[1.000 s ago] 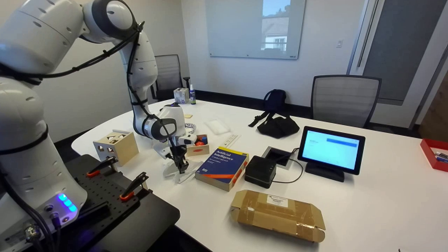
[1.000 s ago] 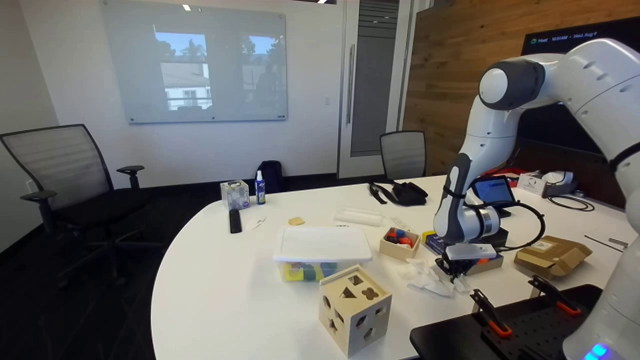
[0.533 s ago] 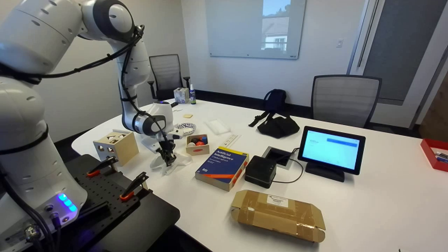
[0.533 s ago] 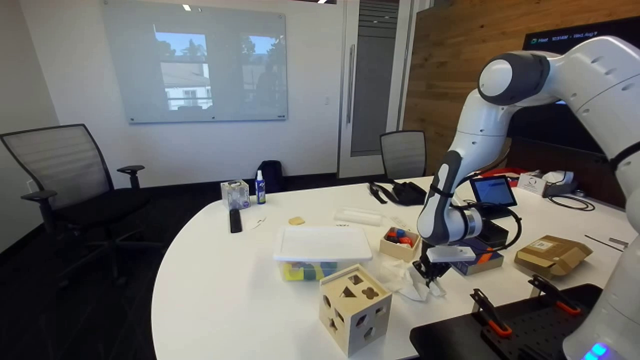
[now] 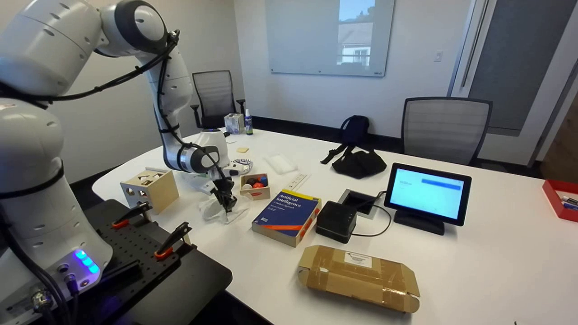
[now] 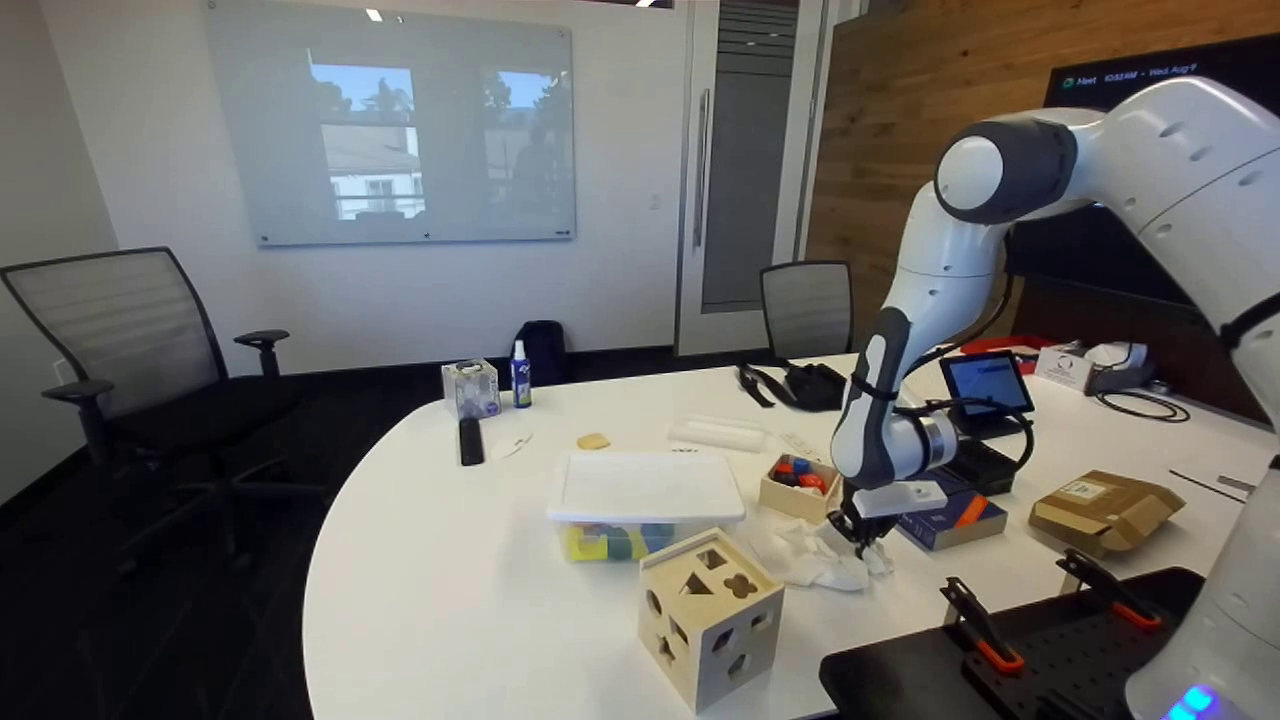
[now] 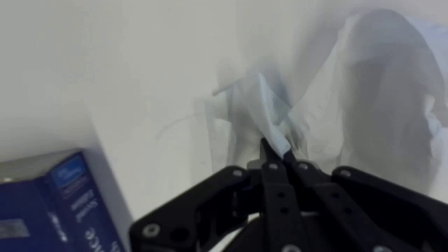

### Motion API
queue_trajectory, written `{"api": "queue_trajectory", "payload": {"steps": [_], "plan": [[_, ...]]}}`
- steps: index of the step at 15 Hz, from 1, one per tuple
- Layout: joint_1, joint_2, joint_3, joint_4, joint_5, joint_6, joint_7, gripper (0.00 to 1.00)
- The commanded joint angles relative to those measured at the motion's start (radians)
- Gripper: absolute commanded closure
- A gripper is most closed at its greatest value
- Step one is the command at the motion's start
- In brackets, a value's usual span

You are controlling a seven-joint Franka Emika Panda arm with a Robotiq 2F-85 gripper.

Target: Use the white cloth to wipe the table

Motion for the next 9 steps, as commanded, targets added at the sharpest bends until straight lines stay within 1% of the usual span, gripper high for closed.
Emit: {"api": "queue_trajectory", "payload": {"steps": [1, 3, 5, 7, 9], "plan": [[-0.010, -0.027, -0.054, -0.099, 0.024, 0.027, 0.017, 0.99], [-0.033, -0.023, -0.058, -0.145, 0.033, 0.039, 0.018, 0.99], [-0.060, -0.023, -0.036, -0.176, 0.046, 0.060, 0.011, 0.99], [-0.062, -0.018, -0.008, -0.180, 0.051, 0.071, 0.007, 0.99], [-0.042, -0.015, 0.018, -0.165, 0.045, 0.065, 0.003, 0.99]]}}
